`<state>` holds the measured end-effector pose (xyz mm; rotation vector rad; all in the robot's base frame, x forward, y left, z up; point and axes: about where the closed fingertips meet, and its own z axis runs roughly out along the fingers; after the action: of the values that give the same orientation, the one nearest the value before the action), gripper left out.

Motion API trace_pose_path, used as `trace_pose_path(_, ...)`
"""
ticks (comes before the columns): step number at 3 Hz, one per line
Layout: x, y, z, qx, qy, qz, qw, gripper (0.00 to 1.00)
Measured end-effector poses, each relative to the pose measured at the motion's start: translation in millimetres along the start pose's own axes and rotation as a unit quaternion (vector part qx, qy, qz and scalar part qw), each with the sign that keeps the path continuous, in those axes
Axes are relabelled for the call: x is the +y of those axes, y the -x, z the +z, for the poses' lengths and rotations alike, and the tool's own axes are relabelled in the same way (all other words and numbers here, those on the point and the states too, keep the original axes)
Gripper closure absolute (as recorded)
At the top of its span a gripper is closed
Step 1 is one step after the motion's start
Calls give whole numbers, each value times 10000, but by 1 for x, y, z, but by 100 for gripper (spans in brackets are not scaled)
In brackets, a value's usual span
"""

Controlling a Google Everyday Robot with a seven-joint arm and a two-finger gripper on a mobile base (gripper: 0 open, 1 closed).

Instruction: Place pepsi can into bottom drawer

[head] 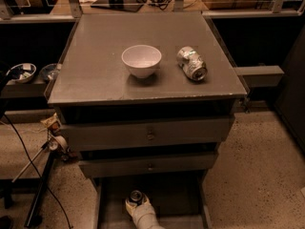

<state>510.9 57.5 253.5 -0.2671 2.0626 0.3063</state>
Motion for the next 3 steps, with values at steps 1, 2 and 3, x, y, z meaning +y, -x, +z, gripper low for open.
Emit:
trace_pose_path(1,-1,-8,6,-37,-184,43,9998,100)
trace_pose_path(2,-5,-21,13,8,-466,211,9987,100)
trace_pose_path(3,-5,-34,18,70,-688,367,9969,100)
